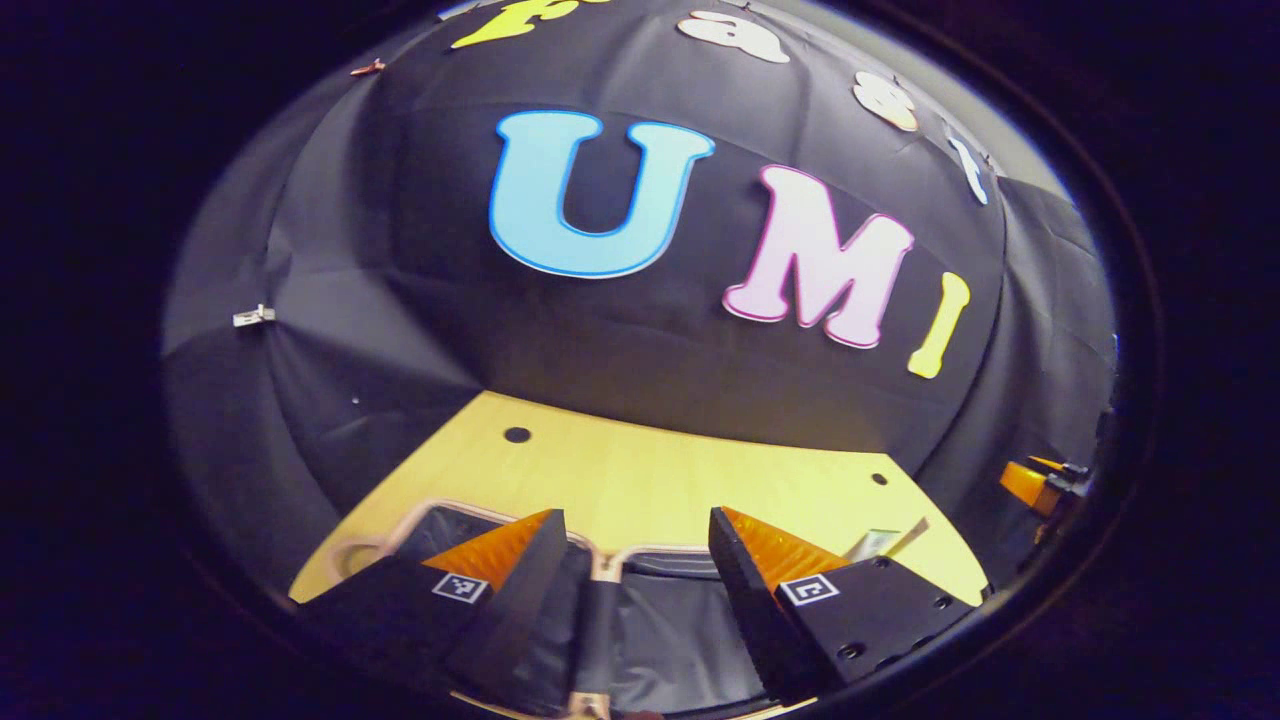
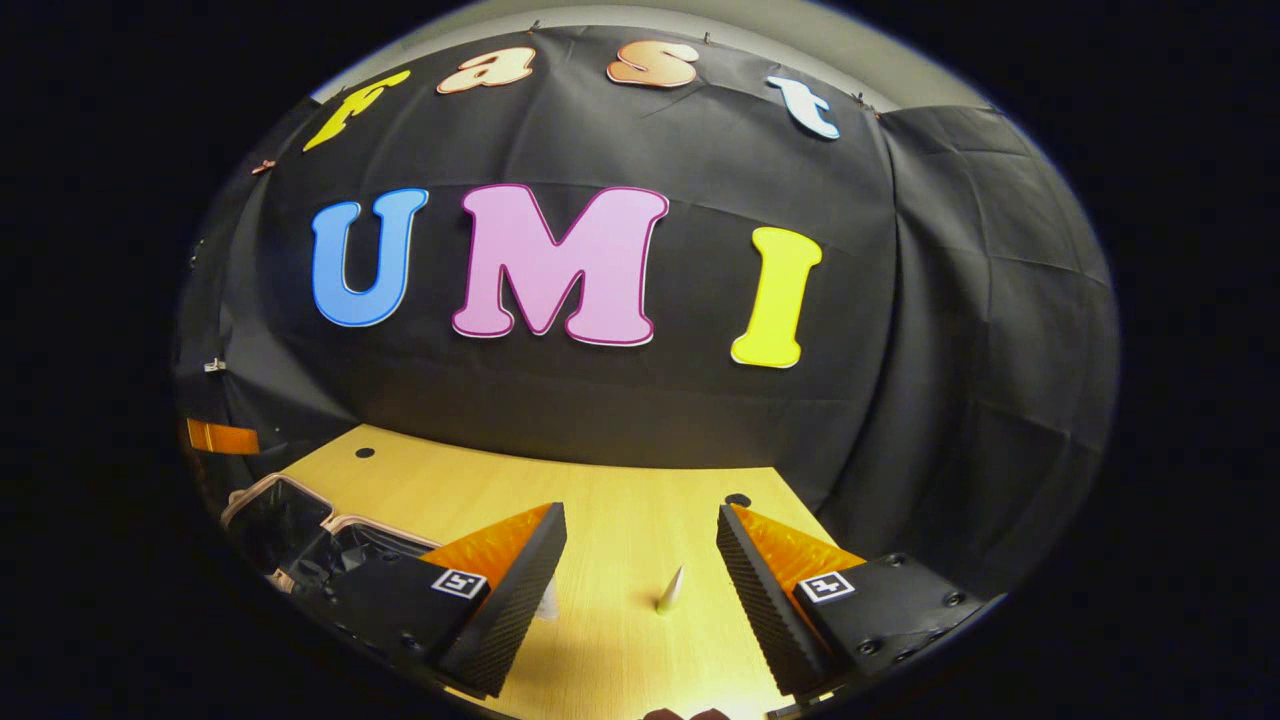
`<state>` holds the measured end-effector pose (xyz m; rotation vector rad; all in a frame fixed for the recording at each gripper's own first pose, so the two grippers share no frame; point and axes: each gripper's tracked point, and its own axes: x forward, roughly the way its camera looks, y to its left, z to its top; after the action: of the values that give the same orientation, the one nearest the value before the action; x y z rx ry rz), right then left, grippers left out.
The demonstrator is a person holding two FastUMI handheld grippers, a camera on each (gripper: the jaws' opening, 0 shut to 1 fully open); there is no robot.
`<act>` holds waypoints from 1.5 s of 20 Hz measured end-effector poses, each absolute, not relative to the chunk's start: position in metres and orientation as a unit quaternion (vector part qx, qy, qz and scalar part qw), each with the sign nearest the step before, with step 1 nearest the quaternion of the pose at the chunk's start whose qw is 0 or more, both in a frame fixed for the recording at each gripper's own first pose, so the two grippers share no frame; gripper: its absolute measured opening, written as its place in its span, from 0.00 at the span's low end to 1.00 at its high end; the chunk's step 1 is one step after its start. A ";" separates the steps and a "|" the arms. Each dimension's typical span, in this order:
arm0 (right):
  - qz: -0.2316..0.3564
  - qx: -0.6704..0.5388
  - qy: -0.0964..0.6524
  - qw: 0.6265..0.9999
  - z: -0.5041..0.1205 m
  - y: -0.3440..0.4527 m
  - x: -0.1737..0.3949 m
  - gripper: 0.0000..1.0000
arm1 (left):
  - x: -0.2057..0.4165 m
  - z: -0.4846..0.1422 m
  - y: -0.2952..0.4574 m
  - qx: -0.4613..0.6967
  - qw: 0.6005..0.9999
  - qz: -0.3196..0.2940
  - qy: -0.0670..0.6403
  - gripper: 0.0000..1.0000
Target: First open the suitcase, pack the skin care products into it, and then close the suitcase.
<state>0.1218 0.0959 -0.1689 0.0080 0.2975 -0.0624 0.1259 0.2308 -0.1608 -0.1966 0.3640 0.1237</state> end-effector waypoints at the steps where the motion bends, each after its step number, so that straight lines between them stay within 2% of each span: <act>1: -0.023 0.008 0.144 0.989 -0.170 0.096 0.125 0.96 | 0.134 -0.168 0.198 -0.098 0.976 0.043 0.190 0.91; 6: 0.034 0.004 0.150 0.988 -0.182 0.087 0.129 0.96 | 0.165 -0.215 0.071 -0.056 0.968 -0.038 0.243 0.91; 11: 0.061 0.039 0.166 0.983 -0.202 0.067 0.128 0.96 | 0.198 -0.283 0.010 -0.023 0.941 -0.075 0.330 0.91; 16: 0.085 0.069 0.206 0.972 -0.231 0.046 0.115 0.96 | 0.227 -0.372 -0.014 -0.038 0.910 -0.051 0.411 0.91; 20: 0.100 0.056 0.244 0.963 -0.264 0.025 0.110 0.97 | 0.261 -0.397 -0.005 -0.009 0.908 -0.021 0.418 0.91; 22: 0.109 0.056 0.270 0.955 -0.286 0.021 0.109 0.99 | 0.274 -0.406 -0.012 -0.014 0.907 -0.028 0.421 0.90; 23: 0.115 0.054 0.278 0.952 -0.292 0.022 0.108 0.99 | 0.281 -0.412 -0.014 -0.020 0.904 -0.023 0.427 0.84; 24: 0.122 0.050 0.282 0.950 -0.299 0.023 0.109 0.99 | 0.284 -0.416 -0.013 -0.018 0.902 -0.015 0.430 0.84; 29: 0.153 0.034 0.306 0.939 -0.344 0.034 0.137 0.99 | 0.282 -0.416 -0.014 -0.016 0.899 -0.014 0.437 0.50; 30: 0.155 0.029 0.309 0.938 -0.356 0.036 0.149 0.99 | 0.276 -0.411 -0.013 -0.014 0.899 -0.016 0.438 0.48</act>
<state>0.1489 0.0361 -0.3564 0.0583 0.6308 0.3162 0.2758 -0.0132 -0.4105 -0.0282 0.9066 -0.0331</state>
